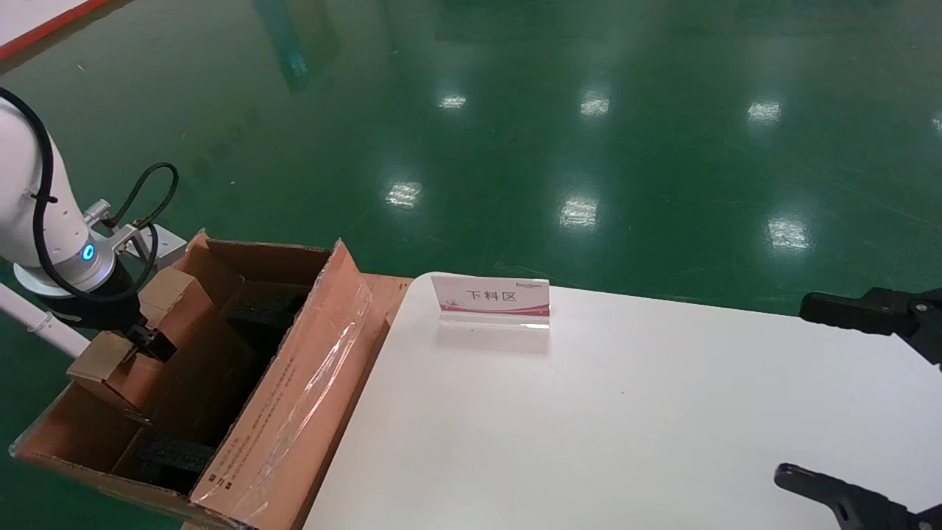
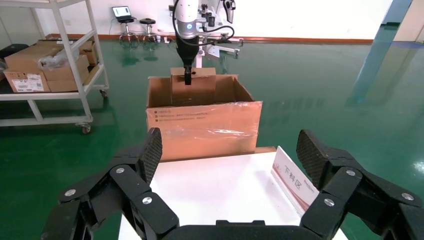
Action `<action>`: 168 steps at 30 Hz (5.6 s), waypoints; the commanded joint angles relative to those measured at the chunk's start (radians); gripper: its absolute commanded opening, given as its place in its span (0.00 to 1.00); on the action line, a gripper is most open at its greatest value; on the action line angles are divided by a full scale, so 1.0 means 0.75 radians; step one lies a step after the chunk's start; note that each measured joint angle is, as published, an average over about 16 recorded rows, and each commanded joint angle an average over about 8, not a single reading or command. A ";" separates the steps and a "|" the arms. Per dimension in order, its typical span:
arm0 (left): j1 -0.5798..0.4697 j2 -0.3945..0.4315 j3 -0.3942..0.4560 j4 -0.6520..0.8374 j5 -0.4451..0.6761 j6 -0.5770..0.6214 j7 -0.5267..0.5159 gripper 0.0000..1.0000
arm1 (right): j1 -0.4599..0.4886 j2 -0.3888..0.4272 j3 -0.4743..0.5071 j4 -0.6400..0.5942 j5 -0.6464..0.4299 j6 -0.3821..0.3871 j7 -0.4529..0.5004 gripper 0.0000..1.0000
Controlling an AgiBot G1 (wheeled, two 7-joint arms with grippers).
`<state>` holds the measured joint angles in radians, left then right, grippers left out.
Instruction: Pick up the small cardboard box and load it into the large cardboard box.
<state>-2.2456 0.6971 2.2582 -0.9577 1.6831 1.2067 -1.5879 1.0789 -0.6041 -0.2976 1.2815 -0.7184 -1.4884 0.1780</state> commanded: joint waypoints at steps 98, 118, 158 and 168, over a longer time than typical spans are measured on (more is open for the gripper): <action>0.340 -0.297 -1.184 -0.502 -0.753 -0.069 1.101 1.00 | 0.001 0.001 -0.004 -0.003 0.001 0.001 -0.003 1.00; 0.987 -0.200 -1.954 -0.467 -1.027 0.172 1.507 1.00 | 0.002 0.002 -0.005 -0.003 0.002 0.001 -0.003 1.00; 1.576 -0.112 -2.655 -0.434 -1.277 0.390 1.870 1.00 | 0.002 0.002 -0.006 -0.003 0.003 0.002 -0.004 1.00; 1.564 -0.114 -2.641 -0.435 -1.272 0.386 1.866 1.00 | 0.002 0.002 -0.006 -0.003 0.003 0.002 -0.004 1.00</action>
<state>-1.0706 0.6119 0.2752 -1.2835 0.7287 1.4969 -0.1879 1.0802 -0.6025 -0.3021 1.2790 -0.7160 -1.4867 0.1752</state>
